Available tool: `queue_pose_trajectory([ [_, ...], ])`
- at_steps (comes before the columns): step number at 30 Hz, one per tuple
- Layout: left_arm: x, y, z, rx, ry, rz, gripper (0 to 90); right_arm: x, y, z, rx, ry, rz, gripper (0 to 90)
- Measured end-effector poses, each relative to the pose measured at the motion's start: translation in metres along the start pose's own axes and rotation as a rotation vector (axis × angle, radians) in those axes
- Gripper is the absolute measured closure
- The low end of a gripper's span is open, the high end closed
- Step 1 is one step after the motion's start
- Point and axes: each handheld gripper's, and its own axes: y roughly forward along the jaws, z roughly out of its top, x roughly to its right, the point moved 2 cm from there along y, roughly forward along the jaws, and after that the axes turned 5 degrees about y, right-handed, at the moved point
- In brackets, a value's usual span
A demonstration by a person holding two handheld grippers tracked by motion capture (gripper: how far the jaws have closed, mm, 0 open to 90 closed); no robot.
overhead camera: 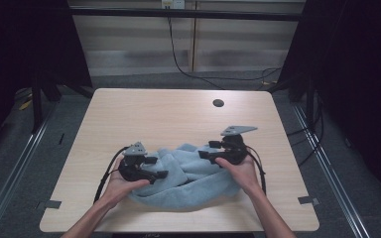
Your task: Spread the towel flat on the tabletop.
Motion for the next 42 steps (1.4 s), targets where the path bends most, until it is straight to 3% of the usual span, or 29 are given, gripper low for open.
queue_pose_trajectory([
  [2,0.003,0.000,-0.005,-0.002,0.020,-0.007,35.1,-0.001,0.014,-0.003,-0.041,-0.004,0.012,34.6],
  [5,0.011,-0.005,-0.005,-0.003,0.060,-0.001,62.3,-0.002,0.030,-0.013,-0.113,-0.012,0.008,36.0],
  [6,0.013,-0.007,-0.004,-0.003,0.072,0.008,68.6,-0.002,0.034,-0.017,-0.134,-0.024,0.002,43.7],
  [8,0.012,-0.011,-0.004,0.007,0.083,0.000,75.4,-0.006,0.035,-0.023,-0.129,-0.073,-0.019,71.5],
  [9,0.012,-0.012,-0.004,0.011,0.077,-0.003,76.7,-0.007,0.033,-0.023,-0.102,-0.088,-0.034,77.9],
  [11,0.009,-0.016,-0.002,0.043,0.048,-0.006,78.3,-0.007,0.028,-0.022,-0.082,-0.074,-0.014,83.8],
  [15,0.008,-0.026,0.004,0.099,0.037,0.005,80.3,-0.005,0.017,-0.013,-0.034,-0.058,-0.020,84.6],
  [17,0.008,-0.036,0.009,0.137,0.038,0.015,81.5,-0.003,0.011,-0.007,-0.012,-0.066,-0.059,84.7],
  [20,0.004,-0.052,0.012,0.182,0.031,0.044,82.3,0.009,-0.006,0.004,0.047,-0.020,-0.096,84.8],
  [23,-0.006,-0.063,0.009,0.210,-0.006,0.071,82.4,0.020,-0.023,0.014,0.103,0.003,-0.131,84.8],
  [28,-0.017,-0.068,0.006,0.221,-0.042,0.115,82.4,0.036,-0.053,0.030,0.193,0.018,-0.214,84.9],
  [35,-0.030,-0.081,-0.001,0.232,-0.080,0.166,82.4,0.069,-0.102,0.041,0.282,0.065,-0.384,84.7],
  [39,-0.035,-0.087,-0.010,0.214,-0.092,0.183,82.3,0.083,-0.116,0.036,0.265,0.079,-0.486,83.1],
  [42,-0.037,-0.087,-0.018,0.194,-0.086,0.165,81.9,0.093,-0.116,0.026,0.246,0.118,-0.491,73.6],
])
